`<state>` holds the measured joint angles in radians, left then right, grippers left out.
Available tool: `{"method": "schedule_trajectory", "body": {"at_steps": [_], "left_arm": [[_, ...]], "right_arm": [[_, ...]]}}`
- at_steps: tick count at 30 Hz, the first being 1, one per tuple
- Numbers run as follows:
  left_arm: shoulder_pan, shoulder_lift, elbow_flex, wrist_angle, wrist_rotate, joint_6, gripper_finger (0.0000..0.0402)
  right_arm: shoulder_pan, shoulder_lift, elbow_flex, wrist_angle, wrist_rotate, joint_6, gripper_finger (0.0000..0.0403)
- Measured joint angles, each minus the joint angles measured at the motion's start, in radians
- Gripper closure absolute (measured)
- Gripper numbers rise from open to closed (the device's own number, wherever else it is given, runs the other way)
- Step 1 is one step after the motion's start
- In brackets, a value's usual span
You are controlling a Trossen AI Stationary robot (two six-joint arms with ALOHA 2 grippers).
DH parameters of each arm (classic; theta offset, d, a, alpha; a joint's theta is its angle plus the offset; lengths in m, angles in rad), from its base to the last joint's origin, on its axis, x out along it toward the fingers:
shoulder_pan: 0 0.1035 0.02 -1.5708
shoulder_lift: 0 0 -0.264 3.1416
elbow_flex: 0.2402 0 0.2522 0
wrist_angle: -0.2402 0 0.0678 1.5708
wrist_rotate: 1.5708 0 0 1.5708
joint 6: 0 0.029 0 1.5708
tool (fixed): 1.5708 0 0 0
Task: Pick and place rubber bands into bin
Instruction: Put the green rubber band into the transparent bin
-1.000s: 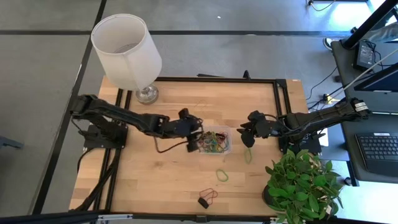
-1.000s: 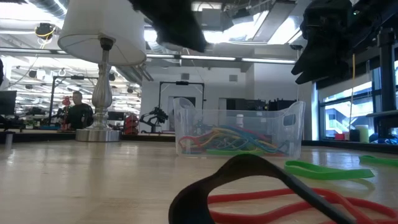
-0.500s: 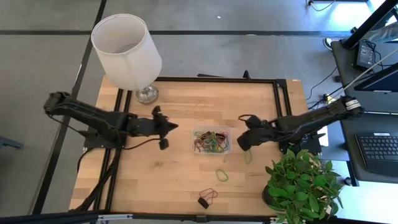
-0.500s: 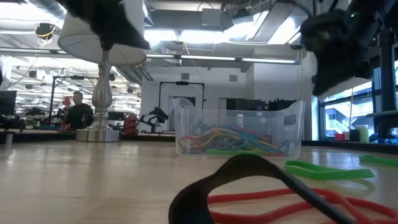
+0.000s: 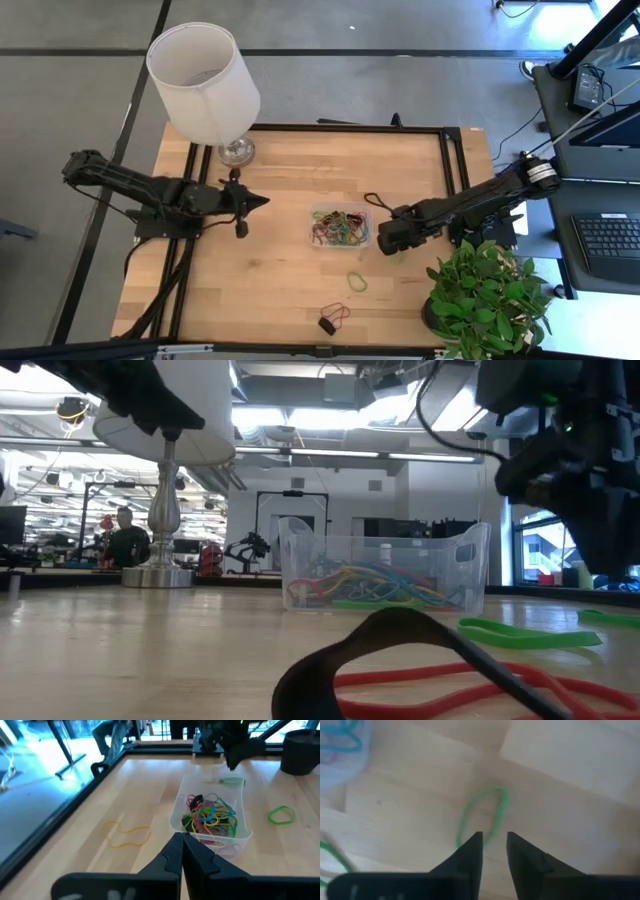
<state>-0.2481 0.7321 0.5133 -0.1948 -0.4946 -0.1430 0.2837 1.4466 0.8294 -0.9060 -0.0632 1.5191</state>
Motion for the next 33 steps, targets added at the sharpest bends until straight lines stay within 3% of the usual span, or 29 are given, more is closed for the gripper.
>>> {"method": "schedule_trajectory", "body": {"at_steps": [5, 13, 16, 20, 22, 29, 33], "left_arm": [[0.001, -0.024, 0.0, 0.0, 0.002, 0.073, 0.0399], [0.001, -0.081, 0.0, -0.039, 0.031, 0.097, 0.0399], [0.001, -0.106, 0.0, -0.062, 0.05, 0.097, 0.04], [0.001, -0.131, 0.0, -0.085, 0.057, 0.096, 0.0399], [0.001, -0.143, 0.0, -0.09, 0.062, 0.102, 0.0399], [0.001, -0.193, 0.001, -0.108, 0.063, 0.138, 0.0399], [0.001, -0.208, 0.001, -0.106, 0.063, 0.157, 0.0399]], "right_arm": [[0.003, 0.078, 0.0, 0.062, -0.018, 0.006, 0.0289], [0.005, 0.205, 0.002, 0.065, -0.043, 0.02, 0.0293], [0.014, 0.233, 0.004, 0.077, -0.04, 0.005, 0.0321], [0.033, 0.241, 0.005, 0.088, -0.03, 0.014, 0.0388], [0.044, 0.231, 0.004, 0.079, -0.024, 0.054, 0.0392], [0.089, 0.136, 0.109, -0.073, 0.007, 0.158, 0.04], [0.112, 0.125, 0.265, -0.272, 0.132, 0.201, 0.0401]]}}
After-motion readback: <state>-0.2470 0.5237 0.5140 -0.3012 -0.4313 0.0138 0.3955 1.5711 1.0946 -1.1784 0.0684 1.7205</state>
